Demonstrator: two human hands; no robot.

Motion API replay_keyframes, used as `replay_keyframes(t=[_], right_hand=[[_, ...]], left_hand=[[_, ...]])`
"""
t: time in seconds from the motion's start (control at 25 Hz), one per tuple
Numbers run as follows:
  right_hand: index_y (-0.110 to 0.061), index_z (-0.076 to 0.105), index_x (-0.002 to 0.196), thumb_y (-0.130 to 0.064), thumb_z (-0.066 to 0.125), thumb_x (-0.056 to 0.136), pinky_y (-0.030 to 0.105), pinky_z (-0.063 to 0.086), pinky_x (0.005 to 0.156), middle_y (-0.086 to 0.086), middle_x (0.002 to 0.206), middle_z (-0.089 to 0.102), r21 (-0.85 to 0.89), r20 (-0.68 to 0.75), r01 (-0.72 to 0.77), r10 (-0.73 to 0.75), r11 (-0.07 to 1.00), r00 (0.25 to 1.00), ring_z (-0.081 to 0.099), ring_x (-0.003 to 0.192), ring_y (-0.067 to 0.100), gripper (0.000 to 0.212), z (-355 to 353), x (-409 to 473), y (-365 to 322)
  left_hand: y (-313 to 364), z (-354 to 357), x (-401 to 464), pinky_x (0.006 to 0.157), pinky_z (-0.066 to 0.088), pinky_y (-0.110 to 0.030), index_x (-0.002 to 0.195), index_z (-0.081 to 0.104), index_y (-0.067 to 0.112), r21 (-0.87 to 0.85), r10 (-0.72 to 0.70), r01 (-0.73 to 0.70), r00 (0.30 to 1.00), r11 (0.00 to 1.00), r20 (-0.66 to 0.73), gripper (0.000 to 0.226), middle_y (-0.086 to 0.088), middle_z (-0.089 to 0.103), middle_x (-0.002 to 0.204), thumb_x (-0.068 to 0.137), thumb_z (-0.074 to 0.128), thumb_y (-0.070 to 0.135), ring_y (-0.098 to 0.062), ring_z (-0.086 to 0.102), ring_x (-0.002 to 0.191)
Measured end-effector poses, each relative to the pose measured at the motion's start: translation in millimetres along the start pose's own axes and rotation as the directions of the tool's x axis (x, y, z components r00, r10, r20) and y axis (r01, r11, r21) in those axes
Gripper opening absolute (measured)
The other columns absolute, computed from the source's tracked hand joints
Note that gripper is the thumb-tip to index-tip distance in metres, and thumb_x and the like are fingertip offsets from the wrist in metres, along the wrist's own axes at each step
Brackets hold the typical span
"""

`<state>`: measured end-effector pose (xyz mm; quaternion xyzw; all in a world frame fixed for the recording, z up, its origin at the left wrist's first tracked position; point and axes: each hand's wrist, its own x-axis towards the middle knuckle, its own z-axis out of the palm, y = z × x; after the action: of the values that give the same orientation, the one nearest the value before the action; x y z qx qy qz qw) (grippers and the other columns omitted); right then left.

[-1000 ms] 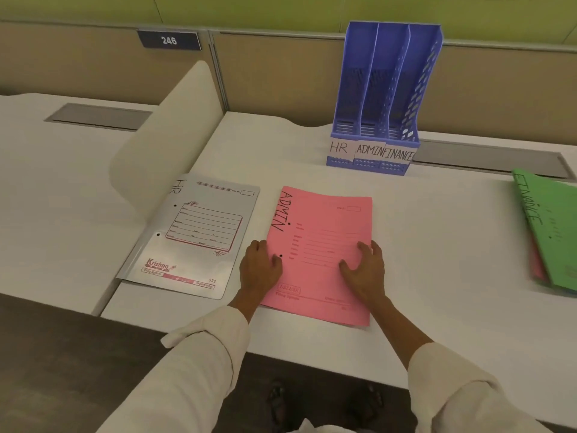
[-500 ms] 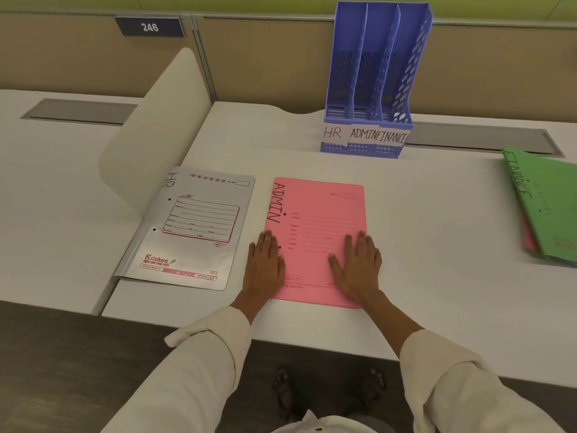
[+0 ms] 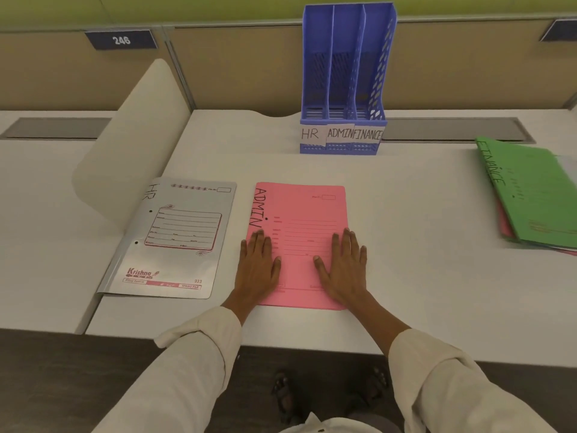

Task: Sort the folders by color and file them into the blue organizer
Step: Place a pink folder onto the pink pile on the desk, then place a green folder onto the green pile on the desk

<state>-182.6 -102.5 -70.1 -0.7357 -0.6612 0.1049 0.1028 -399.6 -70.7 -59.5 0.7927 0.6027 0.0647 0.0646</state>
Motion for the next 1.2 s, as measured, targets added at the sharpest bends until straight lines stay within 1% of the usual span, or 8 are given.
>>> replay_keyframes(t=[0.24, 0.52, 0.64, 0.8, 0.88, 0.96, 1.08, 1.2], right_hand=[[-0.007, 0.026, 0.151, -0.058, 0.033, 0.095, 0.057, 0.015, 0.118, 0.016, 0.161, 0.019, 0.041, -0.134, -0.075, 0.08, 0.996, 0.988, 0.01, 0.15, 0.03, 0.076, -36.8, 8.6, 70.0], [-0.001, 0.037, 0.145, -0.04, 0.054, 0.088, 0.058, 0.028, 0.112, 0.024, 0.155, 0.029, 0.023, -0.3, -0.289, 0.282, 0.957, 0.911, 0.026, 0.145, 0.038, 0.07, -98.4, 4.3, 220.3], [-0.001, 0.037, 0.144, -0.03, 0.066, 0.083, 0.058, 0.032, 0.111, 0.025, 0.153, 0.032, 0.027, -0.313, -0.364, 0.353, 0.931, 0.881, 0.029, 0.142, 0.04, 0.073, -125.1, 6.8, 283.0], [0.001, 0.035, 0.145, -0.024, 0.069, 0.084, 0.056, 0.026, 0.115, 0.025, 0.152, 0.033, 0.034, -0.232, -0.407, 0.403, 0.913, 0.885, 0.028, 0.144, 0.039, 0.074, -142.6, 16.6, 344.0], [0.002, 0.039, 0.141, -0.02, 0.072, 0.08, 0.058, 0.028, 0.113, 0.023, 0.144, 0.046, 0.005, -0.198, -0.381, 0.374, 0.925, 0.906, 0.039, 0.138, 0.037, 0.072, -142.1, 19.5, 360.1], [0.002, 0.048, 0.134, -0.012, 0.074, 0.075, 0.059, 0.032, 0.11, 0.02, 0.129, 0.061, -0.044, -0.206, -0.325, 0.31, 0.945, 0.928, 0.056, 0.124, 0.033, 0.066, -138.7, 19.5, 372.2], [0.002, 0.06, 0.122, 0.0, 0.077, 0.062, 0.054, 0.04, 0.105, 0.018, 0.101, 0.074, -0.133, -0.266, -0.219, 0.178, 0.967, 0.947, 0.072, 0.092, 0.031, 0.062, -137.7, 17.2, 383.2], [-0.003, 0.068, 0.113, -0.002, 0.081, 0.059, 0.047, 0.059, 0.076, 0.011, 0.072, 0.074, -0.187, -0.308, -0.169, 0.106, 0.968, 0.946, 0.071, 0.065, 0.033, 0.056, -144.8, 18.5, 387.9]], left_hand=[[91.8, 2.1, 49.6, 0.12, 0.015, -0.053, 0.144, 0.034, -0.002, -0.053, 0.177, -0.175, 0.983, 0.983, 0.048, 0.073, -0.023, 0.029, 0.154, 0.091, 0.013, 0.045, -0.036, 0.025, 0.145], [266.2, 20.3, 112.6, 0.104, 0.042, -0.043, 0.143, 0.034, -0.001, -0.193, 0.458, -0.436, 0.884, 0.879, 0.091, 0.056, -0.02, 0.04, 0.148, 0.099, 0.033, 0.035, -0.033, 0.042, 0.133], [343.5, 25.9, 136.1, 0.095, 0.047, -0.043, 0.141, 0.037, 0.001, -0.271, 0.5, -0.465, 0.863, 0.843, 0.072, 0.051, -0.019, 0.046, 0.139, 0.1, 0.04, 0.03, -0.033, 0.048, 0.124], [430.7, 42.9, 163.7, 0.094, 0.047, -0.043, 0.135, 0.044, 0.003, -0.451, 0.416, -0.32, 0.9, 0.833, 0.131, 0.046, -0.017, 0.052, 0.13, 0.098, 0.044, 0.03, -0.03, 0.05, 0.12], [461.7, 48.8, 175.5, 0.09, 0.05, -0.042, 0.122, 0.055, 0.003, -0.584, 0.335, -0.183, 0.928, 0.791, 0.163, 0.037, -0.014, 0.061, 0.118, 0.094, 0.052, 0.027, -0.031, 0.059, 0.109], [484.7, 49.1, 188.7, 0.083, 0.054, -0.039, 0.105, 0.062, 0.004, -0.684, 0.243, -0.028, 0.945, 0.729, 0.221, 0.026, -0.011, 0.067, 0.102, 0.09, 0.059, 0.024, -0.029, 0.064, 0.092], [500.7, 46.7, 203.5, 0.073, 0.059, -0.035, 0.1, 0.063, 0.007, -0.746, 0.137, 0.237, 0.905, 0.623, 0.403, 0.025, -0.01, 0.07, 0.097, 0.086, 0.068, 0.026, -0.025, 0.07, 0.083], [507.3, 48.3, 208.3, 0.061, 0.062, -0.035, 0.096, 0.055, 0.013, -0.738, 0.048, 0.437, 0.844, 0.514, 0.534, 0.031, -0.014, 0.071, 0.1, 0.078, 0.077, 0.026, -0.028, 0.073, 0.076]])
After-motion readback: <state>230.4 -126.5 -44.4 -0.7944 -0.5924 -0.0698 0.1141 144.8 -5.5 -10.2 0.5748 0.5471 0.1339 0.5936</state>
